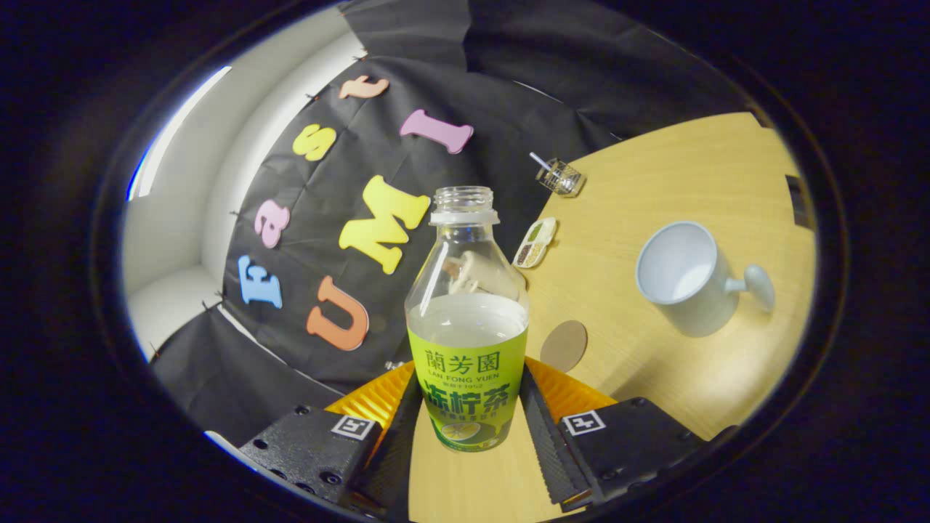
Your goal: Take the bottle from table, then pour the juice into the cup, finally place the bottle on the coaster
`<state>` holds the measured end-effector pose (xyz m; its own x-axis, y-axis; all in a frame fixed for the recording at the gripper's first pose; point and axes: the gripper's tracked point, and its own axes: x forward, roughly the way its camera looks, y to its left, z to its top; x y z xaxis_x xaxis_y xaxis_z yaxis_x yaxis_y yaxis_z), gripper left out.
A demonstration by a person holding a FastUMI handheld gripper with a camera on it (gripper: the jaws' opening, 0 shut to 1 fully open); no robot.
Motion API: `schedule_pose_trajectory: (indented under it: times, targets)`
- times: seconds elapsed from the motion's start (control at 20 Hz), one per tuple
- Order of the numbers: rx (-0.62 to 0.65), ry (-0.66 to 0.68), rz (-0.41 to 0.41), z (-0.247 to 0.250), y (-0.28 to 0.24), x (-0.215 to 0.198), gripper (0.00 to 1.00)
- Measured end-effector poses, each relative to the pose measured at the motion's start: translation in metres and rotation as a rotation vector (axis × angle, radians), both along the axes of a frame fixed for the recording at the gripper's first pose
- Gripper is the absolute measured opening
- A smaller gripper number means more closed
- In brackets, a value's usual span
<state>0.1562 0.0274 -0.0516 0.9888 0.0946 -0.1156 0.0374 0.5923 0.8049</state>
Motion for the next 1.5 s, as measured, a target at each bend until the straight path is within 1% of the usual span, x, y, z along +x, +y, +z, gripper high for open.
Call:
schedule_pose_trajectory:
  times: [0.15,0.25,0.4,0.6,0.7,0.85,1.1,1.5]
  targets:
    - [-0.176,0.034,0.006,-0.009,-0.002,-0.007,0.79]
    - [-0.272,0.018,0.010,-0.004,-0.005,-0.009,0.79]
    - [-0.434,0.010,-0.020,0.002,-0.019,-0.013,0.79]
    - [-0.609,0.004,-0.065,0.009,-0.034,-0.013,0.79]
    - [-0.660,0.005,-0.063,0.012,-0.034,0.001,0.79]
    - [-0.742,0.018,-0.081,0.012,-0.039,0.020,0.80]
    - [-0.870,0.071,-0.053,0.005,-0.029,0.065,0.80]
    - [-0.881,0.088,-0.039,-0.022,-0.036,0.121,0.80]
